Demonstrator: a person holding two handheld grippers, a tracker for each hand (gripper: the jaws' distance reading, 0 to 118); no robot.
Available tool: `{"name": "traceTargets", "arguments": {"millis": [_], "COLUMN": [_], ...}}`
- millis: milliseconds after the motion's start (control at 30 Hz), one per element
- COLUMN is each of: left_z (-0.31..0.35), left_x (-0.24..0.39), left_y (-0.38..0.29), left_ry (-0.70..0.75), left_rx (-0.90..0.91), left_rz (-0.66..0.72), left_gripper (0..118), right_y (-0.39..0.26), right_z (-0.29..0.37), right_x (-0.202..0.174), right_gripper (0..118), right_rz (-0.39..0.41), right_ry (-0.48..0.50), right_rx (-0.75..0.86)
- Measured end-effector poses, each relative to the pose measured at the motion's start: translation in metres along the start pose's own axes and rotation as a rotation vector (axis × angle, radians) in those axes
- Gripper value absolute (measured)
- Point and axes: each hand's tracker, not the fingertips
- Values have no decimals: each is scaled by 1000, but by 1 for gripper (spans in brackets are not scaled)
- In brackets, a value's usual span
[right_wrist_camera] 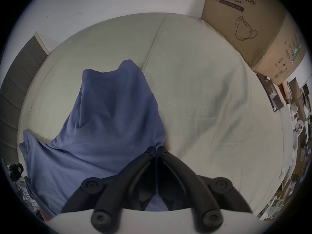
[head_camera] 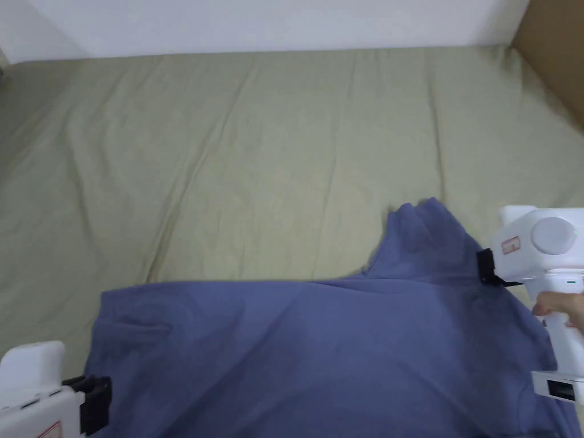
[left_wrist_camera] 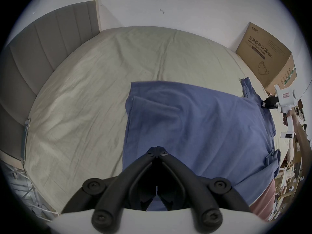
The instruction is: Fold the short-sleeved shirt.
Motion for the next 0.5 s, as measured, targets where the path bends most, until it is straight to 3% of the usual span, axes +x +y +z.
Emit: {"name": "traceTargets", "arguments": {"millis": [100, 133, 167, 200, 233, 267, 433, 500], "left_z": [-5, -10, -16, -26, -39, -49, -115, -143], "left_x": [-10, -11, -14, -16, -16, -19, -26, -26], "left_y": [18, 28, 36, 46, 59, 69, 120, 125], "left_ry": [-20, -11, 8, 33, 50, 41, 29, 9], "left_rx": [33, 30, 35, 40, 34, 41, 4, -123], "left_rz": [44, 44, 34, 32, 40, 44, 101, 173], "left_gripper": [5, 21, 47, 86, 104, 108, 103, 91], "right_y": [-3, -1, -1, -2, -2, 0, 0, 0], "right_z": [3, 5, 6, 7, 8, 9, 11, 11], "right_x": [3, 4, 5, 6, 7, 6, 3, 3], "right_gripper": [1, 1, 1, 1, 1, 1, 1, 1], "right_rz": [-8, -10, -12, -18, -21, -23, 2, 1], "right_ry": [1, 5, 5, 6, 11, 12, -1, -3], "right_rx": [8, 9, 13, 17, 19, 19, 17, 16]}}
